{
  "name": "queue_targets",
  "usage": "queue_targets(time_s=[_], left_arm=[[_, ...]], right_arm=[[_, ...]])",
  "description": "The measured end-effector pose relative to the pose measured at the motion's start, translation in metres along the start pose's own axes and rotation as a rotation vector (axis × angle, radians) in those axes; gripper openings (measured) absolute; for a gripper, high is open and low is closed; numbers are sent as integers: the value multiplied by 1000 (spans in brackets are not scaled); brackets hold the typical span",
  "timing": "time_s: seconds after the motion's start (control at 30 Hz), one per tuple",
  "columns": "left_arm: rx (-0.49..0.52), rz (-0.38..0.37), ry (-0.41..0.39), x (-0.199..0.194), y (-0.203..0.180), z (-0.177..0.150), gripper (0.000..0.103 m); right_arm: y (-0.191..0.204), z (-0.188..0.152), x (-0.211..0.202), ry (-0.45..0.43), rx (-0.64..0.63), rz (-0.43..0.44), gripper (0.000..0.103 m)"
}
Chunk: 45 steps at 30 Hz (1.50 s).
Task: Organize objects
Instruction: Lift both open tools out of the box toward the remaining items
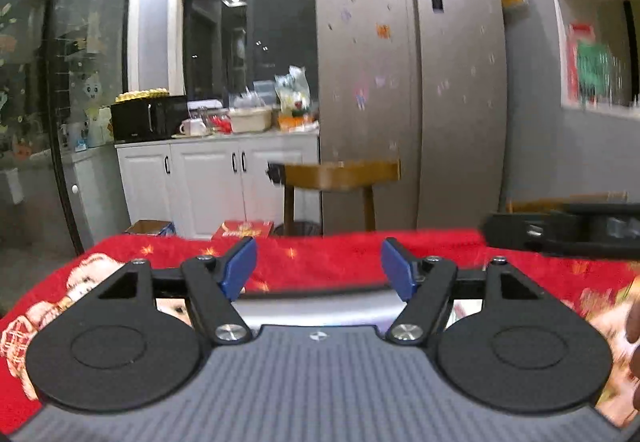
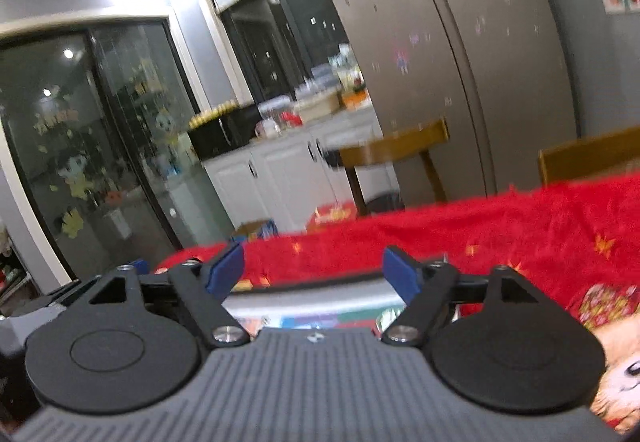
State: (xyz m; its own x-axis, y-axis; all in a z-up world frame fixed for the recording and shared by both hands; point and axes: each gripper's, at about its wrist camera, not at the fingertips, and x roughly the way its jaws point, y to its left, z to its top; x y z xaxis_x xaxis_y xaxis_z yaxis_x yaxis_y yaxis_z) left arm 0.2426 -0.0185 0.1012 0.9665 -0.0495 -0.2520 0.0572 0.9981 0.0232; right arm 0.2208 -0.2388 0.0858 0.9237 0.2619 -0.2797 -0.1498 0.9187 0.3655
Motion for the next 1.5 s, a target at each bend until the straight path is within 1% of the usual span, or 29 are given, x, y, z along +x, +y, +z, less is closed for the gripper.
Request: queue_targets(time_s=[0.07,0.13,0.2,0.3,0.47,0.57,0.67,0.77,0.9,1.03,1.13,1.2,1.27,1.33,1.5], left_arm=[[-34,-21,-29,-13,12,15,77],[-54,-45,-50,-29,22,29,82],[-66,-71,-57,-46,31,41,84],[-72,-97,-55,-70,35,54,84],[-83,-173,-73,-113,32,65,85],[-72,-214,-93,-140,27,64,85],[-61,-234,-74,-162,19,55,85],[-48,-270,-43,-177,13,40,85],[-49,-293,2,-176,7,17,85],[-15,-295,29,-173,-2,-7,85],[-11,-318,78,-168,-8,-26,85],[-40,-341,118,-162,-8,-39,85],[-56,-346,146,-155,-9,-52,85],[-33,-344,176,-148,-12,-64,85],[19,-323,224,-128,-21,-89,85]], right_arm=[[8,9,-19,-43,-14,7,93],[16,17,-39,-96,-16,15,99],[23,22,-59,-145,-10,33,101],[37,28,-83,-182,-30,62,102],[58,26,-124,-259,-86,15,103],[63,20,-146,-290,-104,-37,103],[59,5,-158,-269,-139,-99,103],[47,-14,-163,-226,-159,-157,103],[29,-34,-170,-183,-115,-176,103],[16,-57,-172,-162,-110,-174,103],[10,-74,-169,-157,-107,-161,103],[8,-80,-159,-117,-115,-150,103],[6,-87,-151,-86,-110,-133,103],[3,-93,-144,-59,-114,-125,103],[-6,-109,-132,7,-120,-108,103]])
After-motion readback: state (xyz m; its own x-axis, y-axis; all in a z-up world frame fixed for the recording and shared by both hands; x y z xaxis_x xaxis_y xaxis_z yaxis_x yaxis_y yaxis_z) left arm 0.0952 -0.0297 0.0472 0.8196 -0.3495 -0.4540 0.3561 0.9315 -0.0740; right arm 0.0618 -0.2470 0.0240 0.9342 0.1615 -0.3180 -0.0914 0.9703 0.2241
